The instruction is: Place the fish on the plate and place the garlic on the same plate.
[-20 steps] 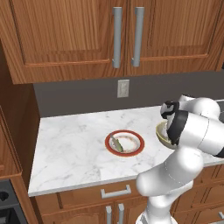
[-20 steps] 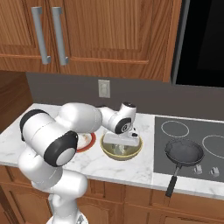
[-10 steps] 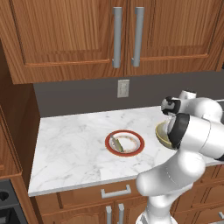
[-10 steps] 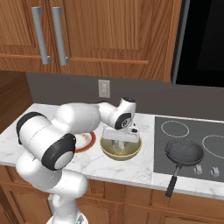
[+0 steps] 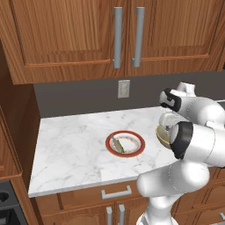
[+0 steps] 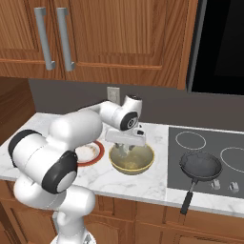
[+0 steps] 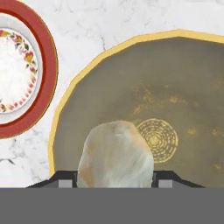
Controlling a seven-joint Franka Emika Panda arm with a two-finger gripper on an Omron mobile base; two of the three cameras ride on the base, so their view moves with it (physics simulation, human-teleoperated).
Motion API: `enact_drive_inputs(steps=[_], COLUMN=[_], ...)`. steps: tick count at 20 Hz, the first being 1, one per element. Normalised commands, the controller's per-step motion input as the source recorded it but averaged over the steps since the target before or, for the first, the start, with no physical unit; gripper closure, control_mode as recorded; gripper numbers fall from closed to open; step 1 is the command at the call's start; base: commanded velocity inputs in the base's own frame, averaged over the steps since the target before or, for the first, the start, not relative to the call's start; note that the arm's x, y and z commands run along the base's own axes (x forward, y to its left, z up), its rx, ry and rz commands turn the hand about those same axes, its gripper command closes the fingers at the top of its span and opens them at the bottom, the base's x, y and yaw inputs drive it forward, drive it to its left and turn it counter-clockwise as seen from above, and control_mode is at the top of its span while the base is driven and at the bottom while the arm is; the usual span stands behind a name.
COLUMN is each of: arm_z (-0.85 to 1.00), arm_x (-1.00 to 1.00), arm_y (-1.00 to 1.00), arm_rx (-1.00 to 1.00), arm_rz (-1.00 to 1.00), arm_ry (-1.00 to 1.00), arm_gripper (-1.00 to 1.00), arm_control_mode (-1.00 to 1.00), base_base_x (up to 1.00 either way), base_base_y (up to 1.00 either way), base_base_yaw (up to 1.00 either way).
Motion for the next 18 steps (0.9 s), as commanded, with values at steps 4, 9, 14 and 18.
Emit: enact_drive_inputs(steps=[4, 9, 14, 18], arm_z=[0.42, 0.30, 0.08, -0.06], arm_x=[0.00, -0.02, -0.12, 0.00], arm_y=[0.42, 0.53, 0.62, 0.64], arm_rx=[-0.01, -0.02, -0.05, -0.04], arm_rz=[-0.05, -0.05, -0.01, 0.00], arm_ry=[0.00, 0.00, -0.01, -0.03], arm_gripper=[1.00, 1.00, 1.00, 1.00], arm_control_mode=[-1.00, -1.00, -1.00, -1.00], base_base_x=[0.00, 0.00, 0.00, 0.00], base_base_y=[0.00, 0.00, 0.00, 0.00], base_base_yaw=[0.00, 0.00, 0.00, 0.00])
